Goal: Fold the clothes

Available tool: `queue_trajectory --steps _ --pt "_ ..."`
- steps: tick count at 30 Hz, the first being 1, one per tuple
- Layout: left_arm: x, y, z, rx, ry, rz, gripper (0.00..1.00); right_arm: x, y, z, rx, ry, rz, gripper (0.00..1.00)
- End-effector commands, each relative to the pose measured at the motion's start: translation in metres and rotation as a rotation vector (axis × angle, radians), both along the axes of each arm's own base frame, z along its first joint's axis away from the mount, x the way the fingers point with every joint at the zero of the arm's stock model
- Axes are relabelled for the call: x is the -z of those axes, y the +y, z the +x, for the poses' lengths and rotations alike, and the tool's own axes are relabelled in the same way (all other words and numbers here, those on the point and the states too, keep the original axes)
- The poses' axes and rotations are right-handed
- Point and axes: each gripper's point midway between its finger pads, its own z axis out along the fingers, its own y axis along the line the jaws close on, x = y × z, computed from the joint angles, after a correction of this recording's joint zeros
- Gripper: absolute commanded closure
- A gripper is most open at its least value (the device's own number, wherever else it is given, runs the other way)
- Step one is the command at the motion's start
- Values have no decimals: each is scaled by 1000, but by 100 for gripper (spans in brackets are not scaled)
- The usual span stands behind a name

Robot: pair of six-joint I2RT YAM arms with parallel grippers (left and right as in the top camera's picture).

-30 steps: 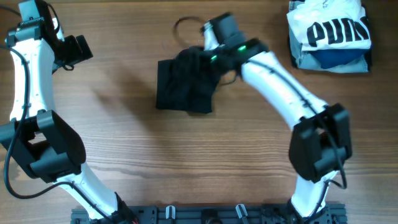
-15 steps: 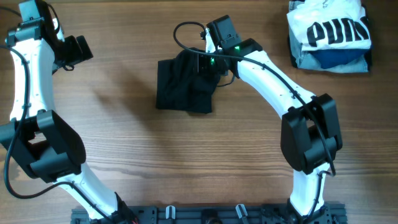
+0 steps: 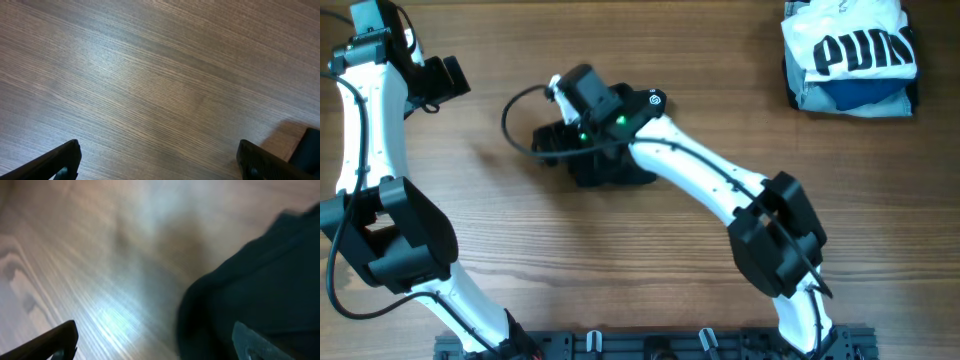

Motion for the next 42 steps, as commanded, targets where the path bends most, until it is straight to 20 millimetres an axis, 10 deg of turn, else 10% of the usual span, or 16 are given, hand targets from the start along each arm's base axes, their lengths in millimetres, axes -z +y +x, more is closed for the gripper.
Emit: queue_trajectory --steps 1,5,12,19,22,26,29,35,42 --pt "-1 -1 5 16 -14 -8 0 -85 -45 35 96 -141 10 0" --pt "1 -1 6 17 -13 -8 0 -57 -99 43 160 -42 -110 4" --pt "20 -1 8 19 23 -26 0 40 -73 10 80 199 -169 34" --pt "22 0 11 19 16 -24 0 47 -78 -53 -28 478 -174 96" --pt "22 0 12 19 14 -23 0 35 -73 -53 -71 454 -147 94" --pt "21 1 12 19 10 -20 0 -52 -60 -33 -127 230 -35 60" --pt "20 5 15 12 -5 -16 0 -69 -62 -21 -99 132 -33 53" --pt "18 7 19 13 -24 -10 0 0 -47 19 -67 73 -122 54" --pt "18 7 20 13 -30 -8 0 69 -37 20 49 176 -201 57"
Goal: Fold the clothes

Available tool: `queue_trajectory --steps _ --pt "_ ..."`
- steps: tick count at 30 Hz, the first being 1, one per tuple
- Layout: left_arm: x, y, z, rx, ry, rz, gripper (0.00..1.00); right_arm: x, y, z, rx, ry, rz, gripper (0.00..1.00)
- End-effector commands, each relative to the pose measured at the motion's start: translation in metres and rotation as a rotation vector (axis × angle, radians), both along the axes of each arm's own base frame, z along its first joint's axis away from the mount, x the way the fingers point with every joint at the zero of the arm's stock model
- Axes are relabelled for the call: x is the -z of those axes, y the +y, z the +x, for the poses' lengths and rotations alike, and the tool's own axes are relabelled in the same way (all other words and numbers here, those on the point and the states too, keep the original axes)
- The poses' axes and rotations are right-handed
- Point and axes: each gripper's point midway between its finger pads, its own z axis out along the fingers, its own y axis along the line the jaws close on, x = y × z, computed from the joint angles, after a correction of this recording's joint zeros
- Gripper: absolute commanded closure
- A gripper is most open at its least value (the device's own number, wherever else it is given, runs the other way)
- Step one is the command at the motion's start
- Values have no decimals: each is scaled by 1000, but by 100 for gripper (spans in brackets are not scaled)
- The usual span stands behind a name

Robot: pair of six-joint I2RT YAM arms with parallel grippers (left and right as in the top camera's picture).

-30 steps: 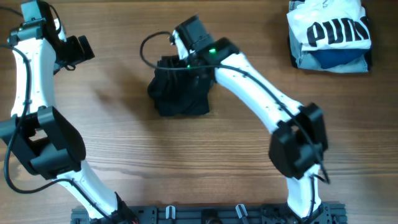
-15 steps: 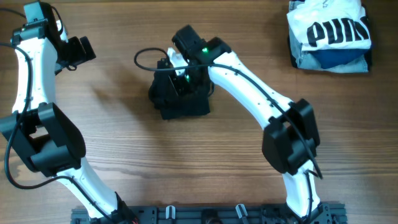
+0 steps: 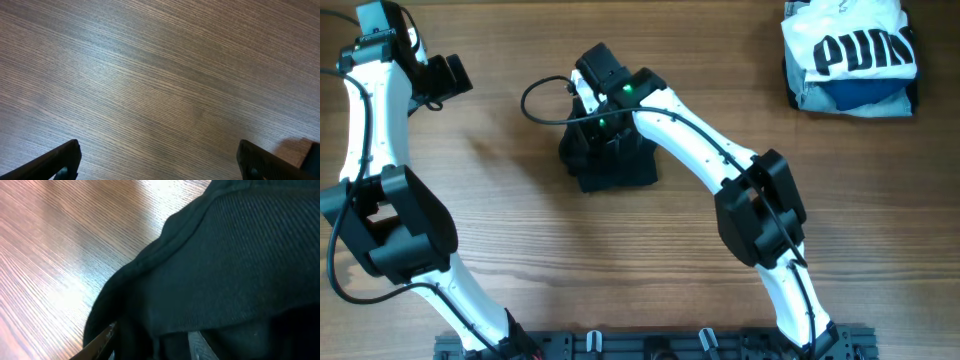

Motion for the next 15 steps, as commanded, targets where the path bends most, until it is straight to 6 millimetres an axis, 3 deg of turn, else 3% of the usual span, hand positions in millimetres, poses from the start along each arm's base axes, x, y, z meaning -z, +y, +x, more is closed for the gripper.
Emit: queue_trajectory --steps 1,3,4,8,11,13,15 --pt "0 4 5 9 -14 -1 0 16 6 4 87 23 -11 57" --pt "-1 4 5 9 -15 -1 0 17 14 5 86 17 11 57" --pt "-1 5 5 8 -17 0 0 14 31 0 53 15 61 57" --pt "-3 21 5 -24 -37 7 0 13 63 -15 -2 10 130 57" --pt "-8 46 6 -69 -80 23 0 -4 90 -23 -103 -1 259 57" --pt "-9 58 5 -91 -93 28 0 -12 98 -35 -220 -2 313 57" --pt "-10 66 3 -108 -100 32 0 -35 100 -48 -341 -18 365 62"
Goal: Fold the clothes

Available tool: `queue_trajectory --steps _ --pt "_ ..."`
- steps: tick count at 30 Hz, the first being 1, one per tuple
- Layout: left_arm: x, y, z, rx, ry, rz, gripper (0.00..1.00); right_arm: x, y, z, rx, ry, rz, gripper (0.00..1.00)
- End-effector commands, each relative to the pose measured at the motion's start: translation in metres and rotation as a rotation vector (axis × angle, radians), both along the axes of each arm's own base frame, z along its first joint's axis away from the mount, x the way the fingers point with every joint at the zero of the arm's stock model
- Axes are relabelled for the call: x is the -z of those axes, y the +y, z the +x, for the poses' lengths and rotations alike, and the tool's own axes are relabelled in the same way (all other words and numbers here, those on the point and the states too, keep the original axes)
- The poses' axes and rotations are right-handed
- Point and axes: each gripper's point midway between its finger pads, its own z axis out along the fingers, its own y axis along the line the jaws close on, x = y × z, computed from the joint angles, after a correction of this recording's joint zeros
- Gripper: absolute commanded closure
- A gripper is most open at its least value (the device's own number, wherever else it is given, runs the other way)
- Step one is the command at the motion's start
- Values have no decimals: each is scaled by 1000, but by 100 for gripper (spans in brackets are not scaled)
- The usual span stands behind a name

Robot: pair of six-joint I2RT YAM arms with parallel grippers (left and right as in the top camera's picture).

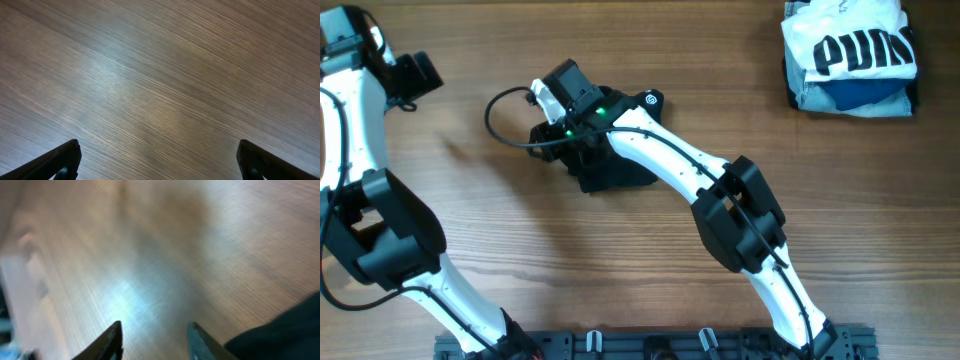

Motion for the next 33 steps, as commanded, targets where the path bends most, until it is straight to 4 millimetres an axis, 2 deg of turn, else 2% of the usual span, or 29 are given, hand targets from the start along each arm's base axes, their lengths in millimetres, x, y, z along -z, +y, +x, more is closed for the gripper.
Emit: queue_trajectory --steps 1,3,4,6,7,8,10,11,12,13,14,16,17,21,23,26,29,31,32,33 --pt "-1 17 -1 -23 -15 3 0 -51 3 -13 -167 -105 68 62" --pt "-1 21 -2 -30 -16 3 0 -102 -21 8 -58 -240 -1 54" --pt "-1 21 -3 -32 -16 3 0 -134 -48 23 34 -309 -54 53" --pt "-1 19 -2 -28 -19 -10 0 -162 -104 45 204 -344 -140 70" --pt "0 15 -2 -19 -20 -30 0 -161 -133 55 256 -321 -188 89" --pt "0 10 -1 -7 -25 -54 0 -148 -161 62 294 -265 -241 96" --pt "0 2 2 17 -42 -97 0 -108 -192 64 319 -153 -332 96" --pt "-1 -2 3 28 -51 -117 0 -86 -200 62 322 -106 -369 96" --pt "-1 -4 4 32 -52 -124 0 -71 -203 60 318 -76 -388 96" --pt "0 -5 3 32 -48 -128 0 -47 -202 56 303 -33 -406 95" --pt "1 -6 1 32 -40 -131 0 -23 -196 50 276 15 -394 96" --pt "3 -7 -3 30 -22 -140 0 7 -186 43 226 67 -355 96" --pt "4 -8 -5 29 -11 -145 0 18 -185 38 214 90 -354 96" --pt "6 -10 -9 28 5 -153 0 38 -183 21 115 86 -367 96" --pt "8 -12 -13 27 22 -161 0 50 -183 19 110 80 -364 96" --pt "9 -13 -15 24 30 -166 0 81 -187 22 126 83 -368 95" --pt "9 -13 -15 3 27 -175 0 111 -217 33 199 127 -440 96" --pt "8 -12 -14 3 24 -174 0 115 -247 46 281 161 -455 96" --pt "8 -12 -13 3 20 -172 0 115 -272 57 341 183 -457 96" --pt "8 -12 -13 3 20 -172 0 115 -287 61 373 199 -459 96"
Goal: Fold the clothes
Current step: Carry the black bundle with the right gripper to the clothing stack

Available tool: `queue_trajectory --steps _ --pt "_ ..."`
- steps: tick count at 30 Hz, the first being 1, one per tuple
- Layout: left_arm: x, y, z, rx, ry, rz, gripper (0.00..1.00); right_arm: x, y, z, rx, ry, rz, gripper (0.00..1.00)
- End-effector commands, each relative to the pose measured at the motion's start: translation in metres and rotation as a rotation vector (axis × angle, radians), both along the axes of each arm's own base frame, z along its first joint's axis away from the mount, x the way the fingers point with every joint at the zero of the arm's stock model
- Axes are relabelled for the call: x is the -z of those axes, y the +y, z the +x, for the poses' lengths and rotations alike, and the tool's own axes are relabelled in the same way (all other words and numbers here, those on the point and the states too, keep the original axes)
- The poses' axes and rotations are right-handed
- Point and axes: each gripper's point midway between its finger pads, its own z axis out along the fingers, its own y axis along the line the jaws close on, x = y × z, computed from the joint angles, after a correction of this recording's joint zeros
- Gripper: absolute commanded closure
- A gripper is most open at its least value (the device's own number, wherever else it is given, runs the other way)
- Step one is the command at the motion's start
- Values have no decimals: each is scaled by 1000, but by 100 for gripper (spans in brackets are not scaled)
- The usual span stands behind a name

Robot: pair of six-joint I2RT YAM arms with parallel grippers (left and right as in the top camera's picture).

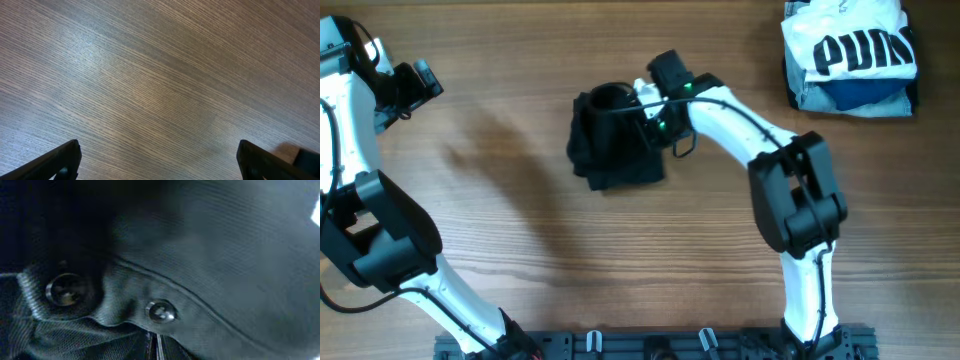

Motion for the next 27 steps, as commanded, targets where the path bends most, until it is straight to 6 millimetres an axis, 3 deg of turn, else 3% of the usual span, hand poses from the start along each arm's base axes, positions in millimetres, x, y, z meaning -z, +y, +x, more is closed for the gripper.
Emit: queue_trajectory --steps 1,4,6,7,9,10,12,13,15,17,19,23,27 --pt "0 2 4 -14 -15 -16 0 42 -96 24 210 82 -137 96" --pt "0 2 4 -14 -15 -16 0 27 -123 39 265 92 -89 95" --pt "0 1 4 -14 -14 -16 0 -6 -130 58 267 27 -76 82" --pt "0 1 4 -14 -14 -17 0 -25 -129 66 259 -9 -66 68" --pt "0 2 4 -14 -15 -16 0 -83 -121 80 251 -101 -37 45" --pt "0 2 4 -14 -15 -16 0 -126 -109 80 228 -164 -16 32" --pt "-1 2 5 -14 -17 -15 0 -156 -87 72 185 -231 -16 17" --pt "-1 2 5 -14 -17 -15 0 -161 -73 67 157 -256 -42 11" --pt "-1 3 6 -14 -22 -12 0 -155 -42 54 96 -289 -116 1" --pt "-2 4 8 -14 -31 -8 0 -144 -13 44 76 -324 -198 1" --pt "-3 5 10 -15 -39 -4 0 -123 2 43 100 -356 -298 0" --pt "-3 4 9 -15 -37 -6 0 -69 -12 52 251 -333 -470 1" --pt "-2 4 8 -15 -31 -9 0 -32 -4 47 214 -287 -498 1"
